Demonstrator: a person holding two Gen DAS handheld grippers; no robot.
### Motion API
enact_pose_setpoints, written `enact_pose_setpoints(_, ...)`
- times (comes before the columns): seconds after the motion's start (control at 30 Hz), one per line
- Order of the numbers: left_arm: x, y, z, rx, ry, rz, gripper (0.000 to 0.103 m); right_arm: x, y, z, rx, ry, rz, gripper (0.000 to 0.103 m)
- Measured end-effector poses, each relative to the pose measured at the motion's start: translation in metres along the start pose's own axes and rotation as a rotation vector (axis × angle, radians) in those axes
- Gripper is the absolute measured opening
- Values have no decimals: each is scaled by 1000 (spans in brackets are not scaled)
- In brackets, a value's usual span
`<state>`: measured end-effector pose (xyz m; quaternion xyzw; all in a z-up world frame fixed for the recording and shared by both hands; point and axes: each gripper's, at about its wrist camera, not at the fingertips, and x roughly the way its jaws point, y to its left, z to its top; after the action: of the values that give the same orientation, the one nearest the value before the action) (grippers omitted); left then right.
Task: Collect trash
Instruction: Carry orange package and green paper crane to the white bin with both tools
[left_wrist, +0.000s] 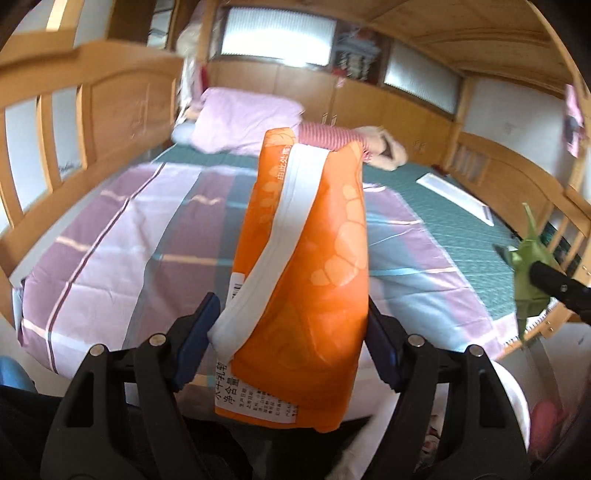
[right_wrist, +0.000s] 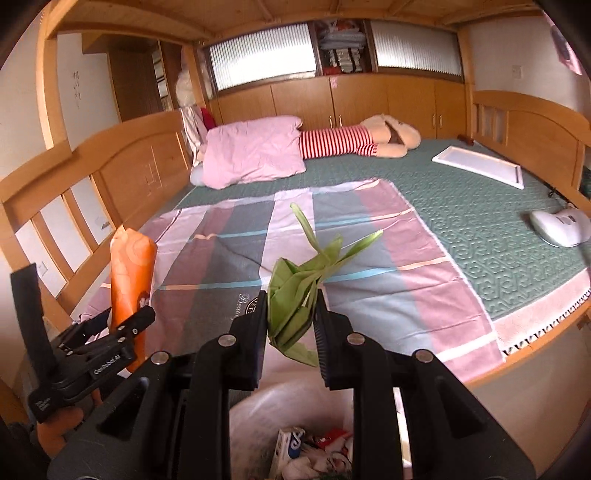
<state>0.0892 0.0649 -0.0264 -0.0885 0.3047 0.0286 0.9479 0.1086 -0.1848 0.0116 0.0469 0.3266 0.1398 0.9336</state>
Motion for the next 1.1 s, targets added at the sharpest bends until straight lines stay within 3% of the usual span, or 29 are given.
enact_pose_setpoints(0.27,-51,-38,-19,74,-8,-89,75,-53,-20,-20,42,-43,-18,24)
enact_pose_setpoints(0.53,-77,-50,-36,103,-20,-124,75,-91,-32,-26,52,-90,-37,24)
enact_pose_setpoints(1.1,-75,-54,-43,117,-2,-142,75,-73,-47,-61,81,25,-59,24)
